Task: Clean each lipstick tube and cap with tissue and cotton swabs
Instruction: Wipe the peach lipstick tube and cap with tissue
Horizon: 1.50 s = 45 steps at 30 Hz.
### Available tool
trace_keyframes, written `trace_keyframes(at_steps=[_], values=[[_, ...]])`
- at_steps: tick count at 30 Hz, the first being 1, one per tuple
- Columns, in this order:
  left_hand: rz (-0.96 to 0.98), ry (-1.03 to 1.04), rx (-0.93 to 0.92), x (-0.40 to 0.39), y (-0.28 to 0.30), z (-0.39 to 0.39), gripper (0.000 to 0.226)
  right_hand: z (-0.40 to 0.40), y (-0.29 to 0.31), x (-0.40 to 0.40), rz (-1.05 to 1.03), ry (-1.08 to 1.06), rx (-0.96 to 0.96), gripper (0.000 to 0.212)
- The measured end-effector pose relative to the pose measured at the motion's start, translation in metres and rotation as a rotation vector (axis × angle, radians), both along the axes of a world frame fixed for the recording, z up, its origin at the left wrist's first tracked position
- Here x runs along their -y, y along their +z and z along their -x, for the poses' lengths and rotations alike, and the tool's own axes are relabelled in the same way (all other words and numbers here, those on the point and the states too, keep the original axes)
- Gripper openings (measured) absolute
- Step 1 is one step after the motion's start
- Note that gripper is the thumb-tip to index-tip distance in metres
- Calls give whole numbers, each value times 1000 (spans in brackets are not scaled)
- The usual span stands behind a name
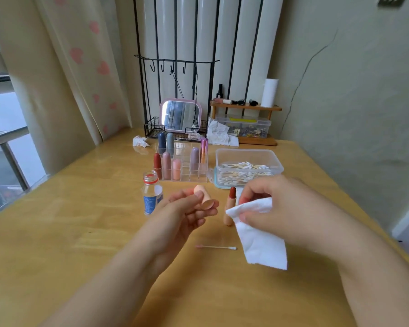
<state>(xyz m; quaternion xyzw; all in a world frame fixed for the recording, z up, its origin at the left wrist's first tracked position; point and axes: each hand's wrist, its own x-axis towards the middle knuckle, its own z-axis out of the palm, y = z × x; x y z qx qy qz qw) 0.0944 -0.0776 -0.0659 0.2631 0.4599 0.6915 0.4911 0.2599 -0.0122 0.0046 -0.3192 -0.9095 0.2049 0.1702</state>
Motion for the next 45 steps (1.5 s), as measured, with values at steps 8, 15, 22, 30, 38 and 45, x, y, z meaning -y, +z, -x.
trace_keyframes(at_steps=[8,15,22,30,38,45], values=[[-79,-139,240,12,-12,-6,20,14,-70,6,-515,1,-571,14],[-85,-183,88,11,-19,-4,21,11,-78,11,-722,30,-554,10],[-145,-266,99,18,-17,-5,29,5,-76,10,-679,71,-508,13],[-289,-193,-21,22,-20,-6,26,12,-77,18,-334,40,-598,22],[-327,-68,-329,22,-16,0,43,8,-67,23,620,186,-782,24],[-304,-159,-299,23,-17,-8,20,12,-69,23,422,4,-723,7]])
